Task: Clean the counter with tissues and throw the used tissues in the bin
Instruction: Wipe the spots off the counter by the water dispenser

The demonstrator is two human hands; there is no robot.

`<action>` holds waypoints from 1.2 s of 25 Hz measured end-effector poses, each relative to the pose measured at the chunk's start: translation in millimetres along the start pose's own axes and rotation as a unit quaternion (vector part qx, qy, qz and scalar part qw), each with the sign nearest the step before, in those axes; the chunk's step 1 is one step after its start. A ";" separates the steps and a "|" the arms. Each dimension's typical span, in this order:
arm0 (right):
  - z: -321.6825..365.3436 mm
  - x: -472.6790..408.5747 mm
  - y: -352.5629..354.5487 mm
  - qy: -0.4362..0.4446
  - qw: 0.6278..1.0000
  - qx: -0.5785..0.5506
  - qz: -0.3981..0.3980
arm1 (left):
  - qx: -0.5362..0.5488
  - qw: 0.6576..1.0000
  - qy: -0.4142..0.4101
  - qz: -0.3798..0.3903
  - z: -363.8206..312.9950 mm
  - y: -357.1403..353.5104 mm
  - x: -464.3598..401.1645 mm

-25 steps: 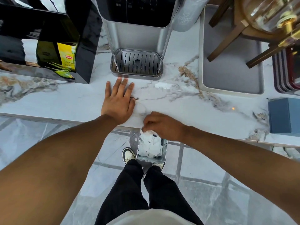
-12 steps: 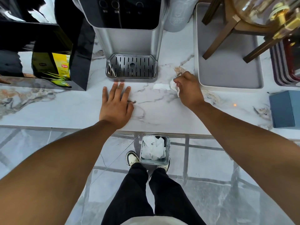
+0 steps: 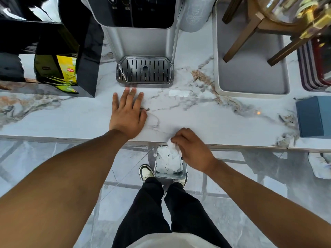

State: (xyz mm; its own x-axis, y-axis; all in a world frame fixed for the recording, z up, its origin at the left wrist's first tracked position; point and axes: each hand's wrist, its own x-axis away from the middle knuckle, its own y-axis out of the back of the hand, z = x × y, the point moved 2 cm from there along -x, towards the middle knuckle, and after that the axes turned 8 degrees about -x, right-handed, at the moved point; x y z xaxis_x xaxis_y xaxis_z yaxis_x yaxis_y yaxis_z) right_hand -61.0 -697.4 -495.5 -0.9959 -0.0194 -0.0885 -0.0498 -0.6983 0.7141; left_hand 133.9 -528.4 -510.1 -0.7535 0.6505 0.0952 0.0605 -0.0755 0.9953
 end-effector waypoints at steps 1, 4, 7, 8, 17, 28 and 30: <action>5.5 1.5 -2.9 -0.002 1.000 -0.024 0.005 | -0.001 1.000 0.000 0.001 0.3 -1.0 0.2; 8.6 -10.3 2.0 -0.082 0.990 -0.096 -0.070 | -0.003 1.000 0.000 0.000 1.3 -2.0 0.8; -4.7 -36.2 16.6 -0.188 0.955 -0.126 -0.193 | 0.006 1.000 -0.004 -0.005 0.5 -0.7 0.5; -8.4 -45.2 20.0 -0.213 0.945 -0.136 -0.206 | 0.006 1.000 -0.005 -0.002 0.4 0.0 0.8; -12.5 -77.9 26.8 -0.252 0.903 -0.211 -0.276 | 0.085 0.995 -0.021 -0.040 -22.1 33.5 10.5; 7.7 -65.6 48.8 -0.210 0.913 -0.227 -0.265 | 0.303 0.948 0.082 0.056 -74.0 70.1 32.3; 13.3 -65.4 54.4 -0.210 0.907 -0.245 -0.272 | 0.390 0.909 0.137 0.060 -78.4 75.4 31.8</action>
State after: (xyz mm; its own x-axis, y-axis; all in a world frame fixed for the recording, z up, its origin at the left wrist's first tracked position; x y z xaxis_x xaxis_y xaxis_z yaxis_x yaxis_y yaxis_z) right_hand 0.4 -724.6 -441.7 -0.7801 0.6255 0.0109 -0.6052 -0.7589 0.2404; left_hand 63.2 -572.7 -433.4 -0.8388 0.4527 0.3025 0.5184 0.4945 0.6976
